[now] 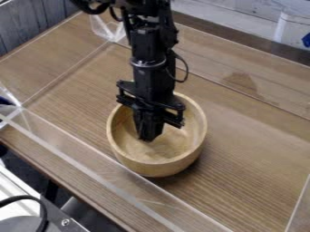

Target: Put the green block in the brown bowl

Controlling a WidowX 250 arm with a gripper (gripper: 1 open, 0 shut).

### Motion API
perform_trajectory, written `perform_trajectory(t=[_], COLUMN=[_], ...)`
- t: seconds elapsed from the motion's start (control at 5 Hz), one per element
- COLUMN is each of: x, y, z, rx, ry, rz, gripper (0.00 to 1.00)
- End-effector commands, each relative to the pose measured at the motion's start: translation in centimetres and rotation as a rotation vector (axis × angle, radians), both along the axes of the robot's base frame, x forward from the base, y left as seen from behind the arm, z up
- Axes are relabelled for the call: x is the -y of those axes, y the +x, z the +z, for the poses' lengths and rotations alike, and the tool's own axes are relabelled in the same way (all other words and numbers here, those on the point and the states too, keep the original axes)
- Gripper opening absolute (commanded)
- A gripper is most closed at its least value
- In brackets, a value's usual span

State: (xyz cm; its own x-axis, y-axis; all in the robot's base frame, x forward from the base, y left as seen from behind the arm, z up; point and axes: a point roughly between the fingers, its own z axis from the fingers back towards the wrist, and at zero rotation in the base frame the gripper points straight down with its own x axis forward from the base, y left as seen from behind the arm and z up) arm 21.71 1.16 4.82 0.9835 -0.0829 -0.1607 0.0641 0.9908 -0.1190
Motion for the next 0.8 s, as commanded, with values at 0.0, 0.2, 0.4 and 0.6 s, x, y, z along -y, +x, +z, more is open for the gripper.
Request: perform_trajectory(t=[0.0,0.2,0.4,0.6], x=[-0.31,-0.3,-0.32,-0.33], y=[1.15,1.16,1.17,1.18], z=[0.94,0.92,0.93,0.92], rx=[0.046,0.044,0.042,0.04], ry=[0.001,-0.001,-0.004,-0.006], rz=[0.01,0.011,0.012,0.013], gripper=[0.0,0.0,0.0,0.0])
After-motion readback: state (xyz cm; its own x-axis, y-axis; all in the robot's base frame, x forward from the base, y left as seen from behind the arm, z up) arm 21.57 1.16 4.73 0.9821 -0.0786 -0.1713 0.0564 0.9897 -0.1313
